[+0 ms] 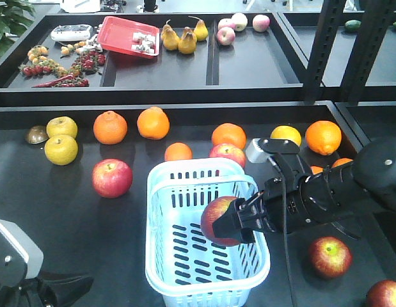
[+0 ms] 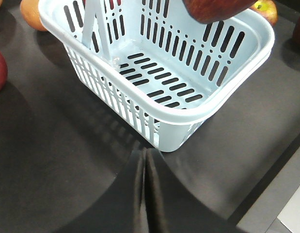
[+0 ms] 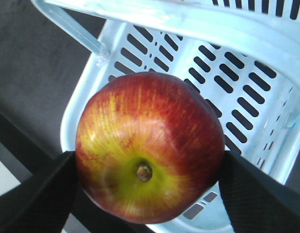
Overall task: Pick three apples into basket with both arms
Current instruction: 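Carry the apple over the basket and release it inside, then move the right gripper back and grasp a second red apple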
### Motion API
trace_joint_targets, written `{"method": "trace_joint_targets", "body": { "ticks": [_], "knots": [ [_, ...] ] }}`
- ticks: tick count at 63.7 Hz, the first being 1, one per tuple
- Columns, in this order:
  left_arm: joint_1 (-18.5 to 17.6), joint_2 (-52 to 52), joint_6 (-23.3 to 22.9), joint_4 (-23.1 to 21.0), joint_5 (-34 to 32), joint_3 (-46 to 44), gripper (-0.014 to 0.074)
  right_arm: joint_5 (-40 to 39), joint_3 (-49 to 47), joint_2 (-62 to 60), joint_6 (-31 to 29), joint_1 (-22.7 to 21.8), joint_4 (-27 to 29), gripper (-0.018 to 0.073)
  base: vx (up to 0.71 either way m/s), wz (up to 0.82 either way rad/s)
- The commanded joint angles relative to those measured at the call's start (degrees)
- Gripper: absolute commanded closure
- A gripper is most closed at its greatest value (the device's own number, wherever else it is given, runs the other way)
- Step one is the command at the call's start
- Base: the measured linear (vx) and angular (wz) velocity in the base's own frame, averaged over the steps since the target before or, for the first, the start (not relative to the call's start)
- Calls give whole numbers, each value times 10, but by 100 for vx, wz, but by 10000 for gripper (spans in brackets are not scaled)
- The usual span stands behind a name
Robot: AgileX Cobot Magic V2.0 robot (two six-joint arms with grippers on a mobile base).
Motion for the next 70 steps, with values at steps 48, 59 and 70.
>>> {"method": "trace_joint_targets", "body": {
  "ticks": [48, 59, 70],
  "knots": [
    [0, -6, -5, -7, -40, -14, 603, 13, -17, -15, 49, -1, -11, 405, 0, 0],
    [0, -6, -5, -7, -40, -14, 603, 26, -17, -25, 137, -1, -158, 568, 0, 0],
    [0, -6, -5, -7, -40, -14, 603, 34, -17, -61, 327, -1, -414, 566, 0, 0]
  ]
}}
